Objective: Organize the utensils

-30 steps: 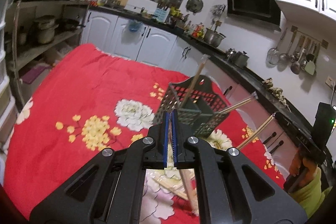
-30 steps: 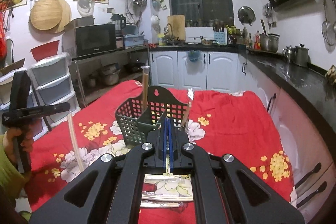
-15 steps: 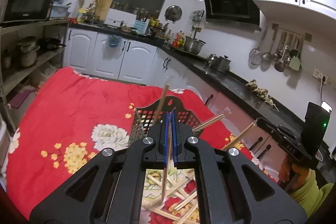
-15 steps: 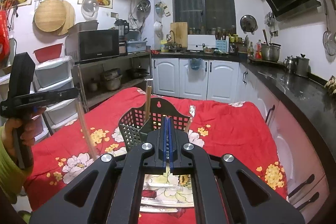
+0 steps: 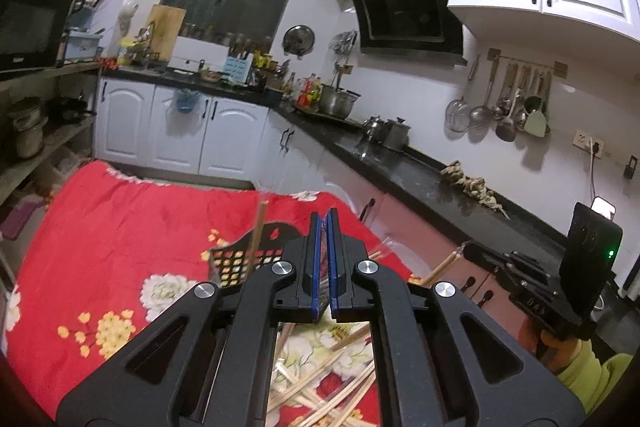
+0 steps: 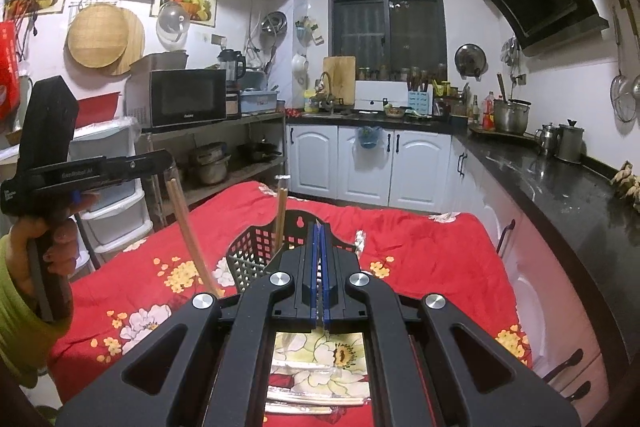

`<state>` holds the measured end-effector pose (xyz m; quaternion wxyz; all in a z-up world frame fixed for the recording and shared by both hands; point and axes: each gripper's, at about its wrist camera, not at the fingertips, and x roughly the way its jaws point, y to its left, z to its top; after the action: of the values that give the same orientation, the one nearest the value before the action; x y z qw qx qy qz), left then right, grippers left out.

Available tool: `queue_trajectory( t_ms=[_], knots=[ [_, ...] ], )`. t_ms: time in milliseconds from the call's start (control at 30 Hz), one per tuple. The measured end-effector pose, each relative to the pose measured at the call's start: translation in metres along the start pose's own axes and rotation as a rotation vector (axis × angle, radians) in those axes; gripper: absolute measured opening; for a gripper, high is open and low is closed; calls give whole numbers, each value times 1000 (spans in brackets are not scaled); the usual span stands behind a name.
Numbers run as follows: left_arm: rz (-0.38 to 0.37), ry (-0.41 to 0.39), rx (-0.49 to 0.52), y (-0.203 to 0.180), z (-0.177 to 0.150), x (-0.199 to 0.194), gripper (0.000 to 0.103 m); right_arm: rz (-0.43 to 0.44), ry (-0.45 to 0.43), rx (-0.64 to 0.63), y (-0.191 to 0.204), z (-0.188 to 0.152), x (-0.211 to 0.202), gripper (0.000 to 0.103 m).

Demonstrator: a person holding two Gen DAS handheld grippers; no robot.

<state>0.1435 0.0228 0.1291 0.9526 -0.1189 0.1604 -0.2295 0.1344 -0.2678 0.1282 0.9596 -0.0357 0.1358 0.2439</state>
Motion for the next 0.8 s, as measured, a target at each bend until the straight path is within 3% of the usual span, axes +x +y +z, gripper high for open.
queue_trajectory(
  t_ms=[367,800],
  knots=[
    [-45,-38,35,-24,21,15,1,-20,-35,2,-3,14,-4,2],
    [-40,-78,69,-34,50,24,1,-13,-88,-14,-5,39,-3,2]
  ],
)
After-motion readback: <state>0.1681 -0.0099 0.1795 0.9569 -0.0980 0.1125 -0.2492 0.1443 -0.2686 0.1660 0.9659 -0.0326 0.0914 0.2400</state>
